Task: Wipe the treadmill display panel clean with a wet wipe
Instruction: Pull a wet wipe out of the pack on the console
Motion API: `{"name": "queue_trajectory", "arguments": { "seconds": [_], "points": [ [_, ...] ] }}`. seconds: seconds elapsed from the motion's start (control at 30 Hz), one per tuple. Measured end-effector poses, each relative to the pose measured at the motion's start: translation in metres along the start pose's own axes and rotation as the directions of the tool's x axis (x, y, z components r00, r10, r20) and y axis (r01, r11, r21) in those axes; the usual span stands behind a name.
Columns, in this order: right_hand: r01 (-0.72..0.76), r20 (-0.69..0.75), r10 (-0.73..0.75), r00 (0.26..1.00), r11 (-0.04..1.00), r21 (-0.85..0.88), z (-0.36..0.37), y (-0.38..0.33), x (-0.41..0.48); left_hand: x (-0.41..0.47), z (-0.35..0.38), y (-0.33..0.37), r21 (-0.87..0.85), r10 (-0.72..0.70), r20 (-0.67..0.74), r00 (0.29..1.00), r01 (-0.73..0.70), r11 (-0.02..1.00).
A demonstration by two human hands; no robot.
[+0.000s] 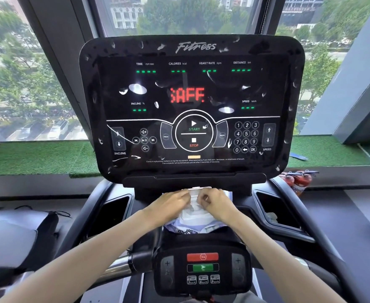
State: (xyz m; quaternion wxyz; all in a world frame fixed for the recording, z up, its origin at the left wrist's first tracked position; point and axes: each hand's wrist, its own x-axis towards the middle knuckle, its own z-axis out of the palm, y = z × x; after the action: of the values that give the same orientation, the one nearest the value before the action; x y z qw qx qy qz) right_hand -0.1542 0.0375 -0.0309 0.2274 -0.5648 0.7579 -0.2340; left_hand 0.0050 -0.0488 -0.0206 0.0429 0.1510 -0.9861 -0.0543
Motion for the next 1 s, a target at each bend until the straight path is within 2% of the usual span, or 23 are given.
{"name": "queue_trajectory", "arguments": {
  "seconds": [0.07, 0.17, 0.3, 0.47, 0.6, 0.73, 0.83, 0.93, 1.0],
  "points": [
    [0.013, 0.024, -0.013, 1.0, 0.999, -0.03, 0.004, -0.003, -0.001, 0.002, 0.007, -0.001, -0.059, -0.003, -0.043, 0.999, 0.001, 0.998],
    [-0.017, -0.011, 0.017, 1.0, 0.996, -0.083, 0.007, -0.005, 0.0, 0.005, 0.012, 0.002, -0.228, -0.109, -0.037, 0.993, 0.098, 0.969],
    [-0.051, -0.051, 0.051, 0.997, 0.999, -0.015, 0.003, -0.004, -0.001, 0.008, 0.002, 0.015, -0.477, -0.246, -0.009, 0.969, 0.213, 0.853],
    [-0.045, -0.069, 0.048, 0.996, 0.998, 0.043, 0.003, 0.0, -0.002, 0.015, 0.004, 0.034, -0.251, -0.324, -0.055, 0.944, 0.301, 0.92],
    [-0.017, -0.088, 0.023, 0.996, 0.998, 0.06, 0.0, -0.002, -0.005, 0.017, 0.006, 0.041, -0.292, -0.389, -0.051, 0.92, 0.359, 0.887],
    [-0.029, -0.099, 0.039, 0.994, 0.995, 0.099, -0.002, 0.002, -0.009, 0.012, 0.004, 0.037, -0.307, -0.394, -0.073, 0.916, 0.355, 0.883],
    [-0.094, -0.121, 0.128, 0.984, 0.963, 0.253, -0.007, 0.007, -0.011, 0.002, 0.005, 0.026, -0.266, -0.406, -0.086, 0.91, 0.371, 0.89],
    [-0.133, -0.032, 0.167, 0.985, 0.87, 0.475, -0.008, 0.003, -0.014, -0.004, 0.005, 0.02, -0.252, -0.379, -0.04, 0.925, 0.358, 0.899],
    [-0.139, 0.0, 0.164, 0.987, 0.838, 0.527, -0.006, -0.001, -0.014, -0.004, 0.007, 0.02, -0.26, -0.341, -0.019, 0.94, 0.325, 0.909]
  ]
}}
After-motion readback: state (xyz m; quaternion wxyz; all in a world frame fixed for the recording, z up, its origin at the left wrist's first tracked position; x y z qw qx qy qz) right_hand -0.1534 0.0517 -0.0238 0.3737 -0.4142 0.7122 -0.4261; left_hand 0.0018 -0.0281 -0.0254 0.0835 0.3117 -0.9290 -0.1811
